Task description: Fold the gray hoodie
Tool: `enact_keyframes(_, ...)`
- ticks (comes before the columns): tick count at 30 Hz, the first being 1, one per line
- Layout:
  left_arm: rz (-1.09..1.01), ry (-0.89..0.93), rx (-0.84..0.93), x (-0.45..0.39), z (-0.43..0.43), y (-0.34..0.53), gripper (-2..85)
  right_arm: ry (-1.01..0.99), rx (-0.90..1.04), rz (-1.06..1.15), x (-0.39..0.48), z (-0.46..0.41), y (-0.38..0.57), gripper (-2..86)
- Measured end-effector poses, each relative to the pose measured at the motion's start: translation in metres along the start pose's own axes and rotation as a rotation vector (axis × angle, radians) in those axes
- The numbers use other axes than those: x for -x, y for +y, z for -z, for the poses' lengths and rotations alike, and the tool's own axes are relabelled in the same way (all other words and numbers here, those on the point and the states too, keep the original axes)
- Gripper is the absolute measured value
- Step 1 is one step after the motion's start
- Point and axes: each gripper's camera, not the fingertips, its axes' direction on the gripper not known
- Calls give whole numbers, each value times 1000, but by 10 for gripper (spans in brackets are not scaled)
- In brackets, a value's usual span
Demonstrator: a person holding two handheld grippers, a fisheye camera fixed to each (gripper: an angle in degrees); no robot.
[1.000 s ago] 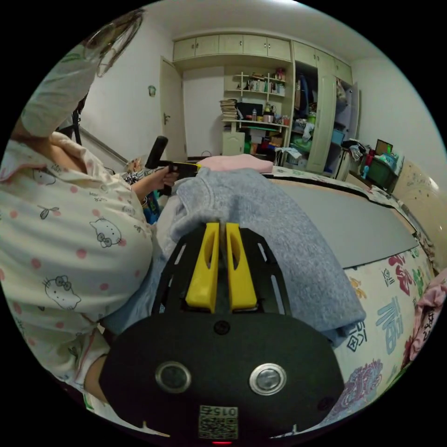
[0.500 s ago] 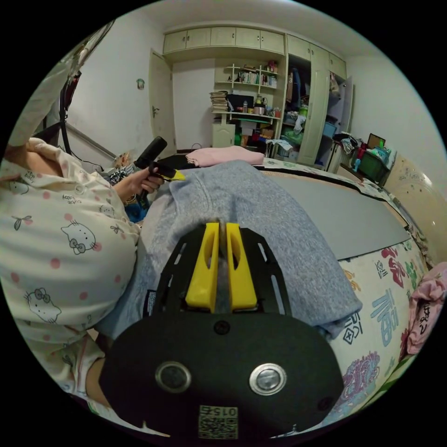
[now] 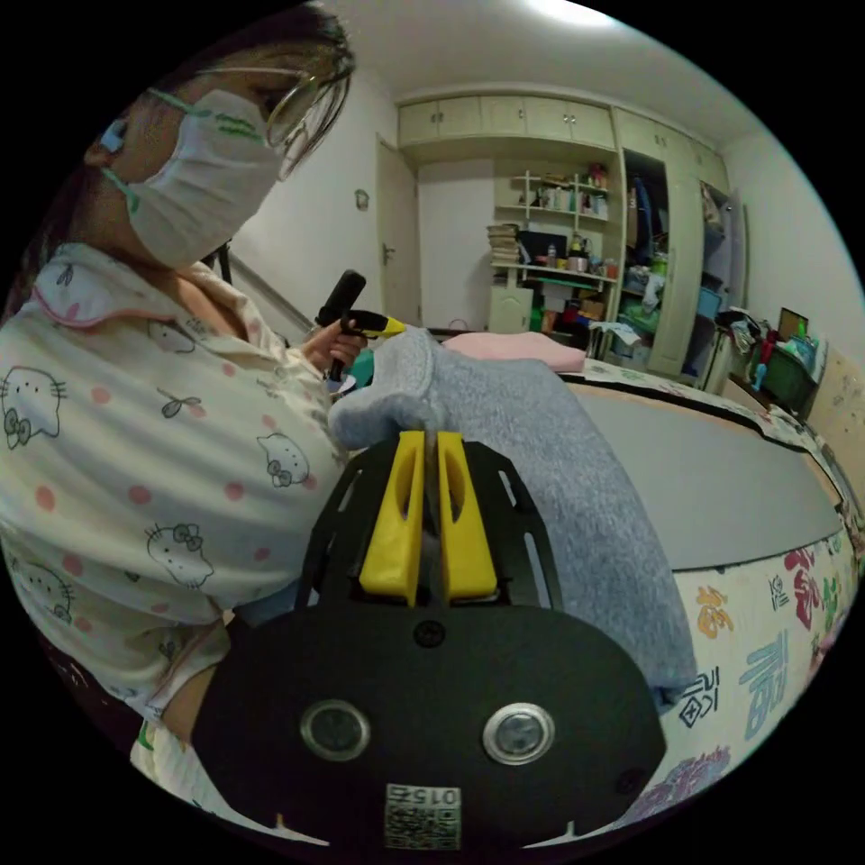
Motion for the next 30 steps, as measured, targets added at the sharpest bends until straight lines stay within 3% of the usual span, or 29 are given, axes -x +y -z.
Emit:
enact_keyframes(7, 126, -97, 285, 42, -45, 64, 4, -115, 369, 12, -14, -73, -31, 17)
enact_keyframes(15, 21, -23, 249, 33, -18, 58, 4, -178, 294, 105, -28, -47, -74, 21)
enact_keyframes(18, 24, -127, 353, 42, -27, 56, 9, -191, 351, 37, -57, -56, -88, 34)
enact_keyframes(21, 8, -108, 409, 55, -34, 49, 19, -188, 300, -35, -89, -27, -102, 53)
enact_keyframes(23, -38, -112, 353, 59, -14, 35, 31, -47, 189, -129, -109, 15, -105, 68)
enact_keyframes(25, -127, -75, 166, 67, 31, 8, 51, 126, 30, -307, -135, 65, -101, 75)
enact_keyframes(27, -159, -42, -12, 89, 65, -15, 58, 269, -123, -648, -180, 124, -77, 80)
enact_keyframes(30, -71, -144, -166, 148, 81, -67, 79, 440, -88, -927, -220, 151, -52, 122)
